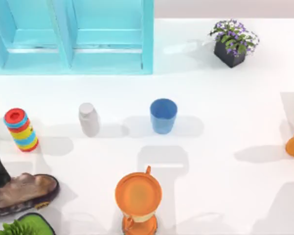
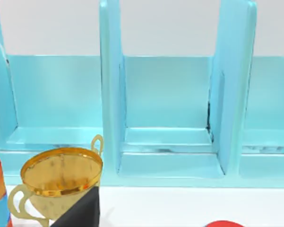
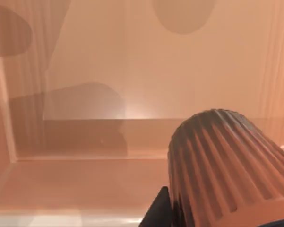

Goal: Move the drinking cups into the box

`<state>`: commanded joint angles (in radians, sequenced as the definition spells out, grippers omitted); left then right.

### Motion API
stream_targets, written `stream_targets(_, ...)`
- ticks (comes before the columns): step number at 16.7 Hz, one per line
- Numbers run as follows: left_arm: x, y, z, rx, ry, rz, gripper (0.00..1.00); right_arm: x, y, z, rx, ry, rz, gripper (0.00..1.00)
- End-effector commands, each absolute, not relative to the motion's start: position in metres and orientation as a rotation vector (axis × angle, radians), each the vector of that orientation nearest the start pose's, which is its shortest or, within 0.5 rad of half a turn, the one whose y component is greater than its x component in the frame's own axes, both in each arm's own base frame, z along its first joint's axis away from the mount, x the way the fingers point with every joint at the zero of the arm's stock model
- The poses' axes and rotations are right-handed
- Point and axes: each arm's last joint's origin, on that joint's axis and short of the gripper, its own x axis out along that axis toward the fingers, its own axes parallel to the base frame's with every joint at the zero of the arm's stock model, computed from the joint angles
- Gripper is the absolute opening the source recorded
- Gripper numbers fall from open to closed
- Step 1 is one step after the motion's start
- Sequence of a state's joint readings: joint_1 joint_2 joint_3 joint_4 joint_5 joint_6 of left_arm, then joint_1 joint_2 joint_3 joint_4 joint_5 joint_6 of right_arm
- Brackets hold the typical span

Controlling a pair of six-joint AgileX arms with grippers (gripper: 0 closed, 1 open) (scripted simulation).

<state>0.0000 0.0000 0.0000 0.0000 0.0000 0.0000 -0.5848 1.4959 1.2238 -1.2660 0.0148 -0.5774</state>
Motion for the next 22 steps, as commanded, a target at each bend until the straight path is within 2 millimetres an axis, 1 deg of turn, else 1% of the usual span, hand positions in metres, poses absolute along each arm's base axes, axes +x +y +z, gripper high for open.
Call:
stream_targets(2,0.106,-0.001,0.16,0.0,0.0,0.0,1.0,0.218,-0.143,0.237,-0.015,1.554,-0.03,0.0)
stream_targets(3,0.106,-0.001,0.16,0.0,0.0,0.0,1.0,0.217,-0.143,0.231,-0.015,1.555,-0.03,0.0)
stream_targets(4,0.106,-0.001,0.16,0.0,0.0,0.0,1.0,0.217,-0.143,0.228,-0.015,1.555,-0.031,0.0)
stream_targets(8,0.106,-0.001,0.16,0.0,0.0,0.0,1.0,0.217,-0.143,0.227,-0.015,1.555,-0.031,0.0)
stream_targets(21,0.106,-0.001,0.16,0.0,0.0,0.0,1.0,0.217,-0.143,0.227,-0.015,1.555,-0.031,0.98)
stream_targets(22,0.106,-0.001,0.16,0.0,0.0,0.0,1.0,0.217,-0.143,0.227,-0.015,1.555,-0.031,1.0)
